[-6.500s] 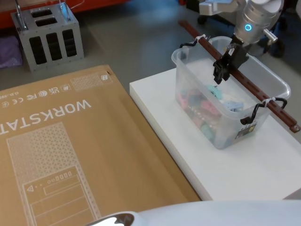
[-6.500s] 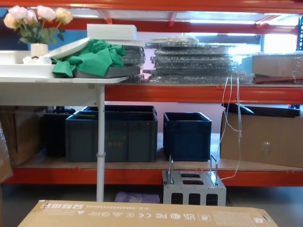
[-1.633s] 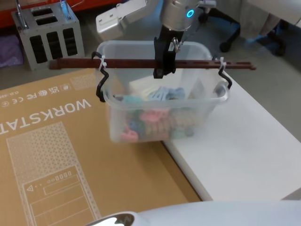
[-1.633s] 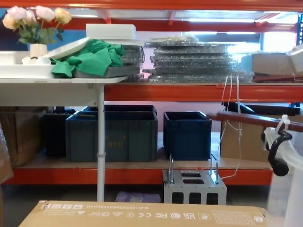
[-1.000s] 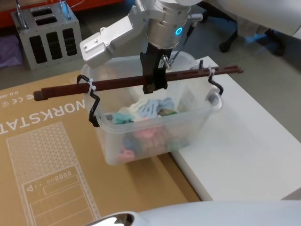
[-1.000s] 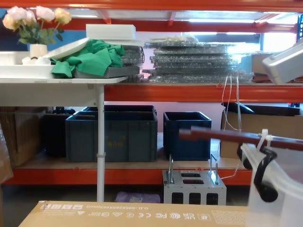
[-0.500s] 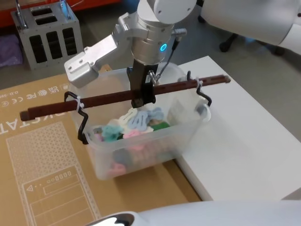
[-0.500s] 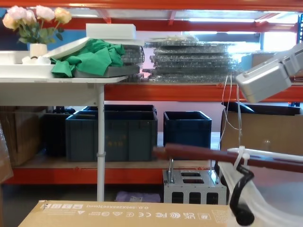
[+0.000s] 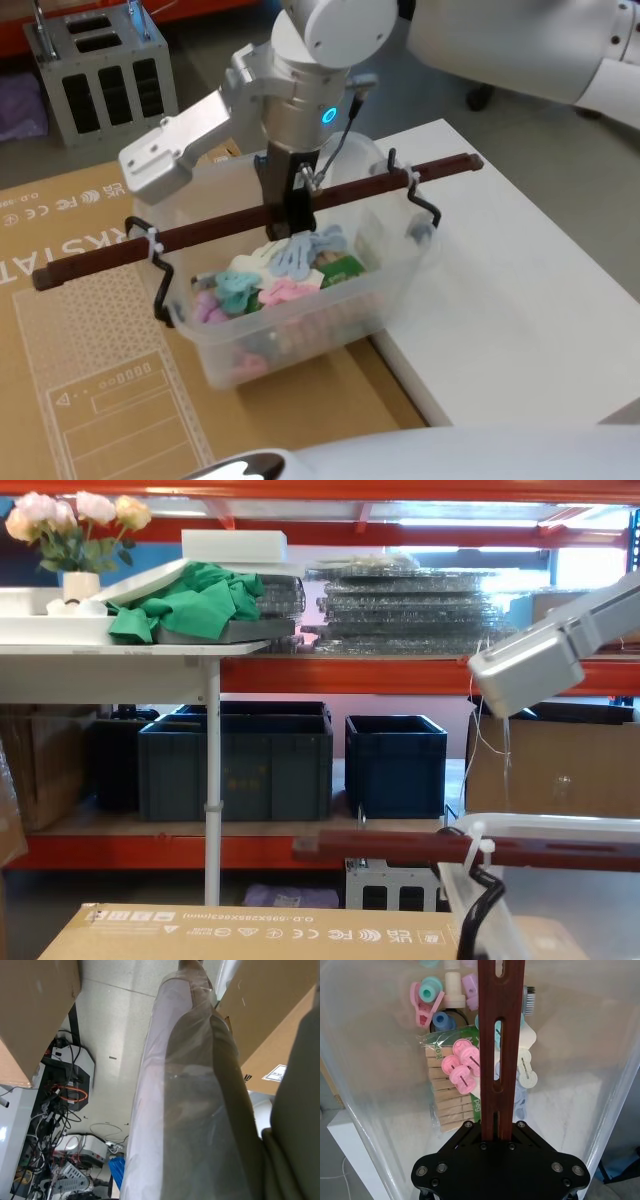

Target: Use one hand to grasp the basket and place it at the designated location.

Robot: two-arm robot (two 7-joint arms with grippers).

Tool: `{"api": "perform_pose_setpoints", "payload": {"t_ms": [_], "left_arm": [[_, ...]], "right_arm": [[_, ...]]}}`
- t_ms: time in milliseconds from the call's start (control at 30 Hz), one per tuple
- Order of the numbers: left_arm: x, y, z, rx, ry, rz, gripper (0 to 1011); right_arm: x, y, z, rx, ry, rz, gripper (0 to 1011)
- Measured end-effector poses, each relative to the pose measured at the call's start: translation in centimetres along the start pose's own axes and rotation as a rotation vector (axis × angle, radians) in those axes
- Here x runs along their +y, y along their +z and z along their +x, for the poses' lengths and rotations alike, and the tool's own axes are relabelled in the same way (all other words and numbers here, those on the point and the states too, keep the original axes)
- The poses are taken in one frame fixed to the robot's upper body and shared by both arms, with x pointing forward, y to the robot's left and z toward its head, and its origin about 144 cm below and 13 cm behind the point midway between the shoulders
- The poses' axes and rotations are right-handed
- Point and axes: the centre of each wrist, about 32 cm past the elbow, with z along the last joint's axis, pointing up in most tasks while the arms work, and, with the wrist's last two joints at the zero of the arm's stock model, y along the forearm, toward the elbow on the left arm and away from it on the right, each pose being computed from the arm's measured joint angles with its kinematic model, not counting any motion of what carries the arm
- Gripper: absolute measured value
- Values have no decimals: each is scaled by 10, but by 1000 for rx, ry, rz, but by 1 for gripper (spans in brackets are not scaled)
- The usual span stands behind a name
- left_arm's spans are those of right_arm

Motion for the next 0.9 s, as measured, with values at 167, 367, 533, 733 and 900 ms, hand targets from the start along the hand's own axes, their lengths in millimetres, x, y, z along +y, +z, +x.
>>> {"api": "perform_pose_setpoints", "payload": {"t_ms": [167,367,533,733,900], "left_arm": [[0,0,0,-1,0,0,0],[0,0,0,0,0,0,0],[0,0,0,-1,0,0,0],[0,0,0,0,0,0,0],[0,0,0,0,0,0,0]], "right_arm": [[5,2,9,-14,-3,2,0],[13,5,23,-32,-12,7,0],[18,8,33,-50,-12,10,0],[25,15,45,-78,-4,11,0],[28,17,54,-83,-11,17,0]]}}
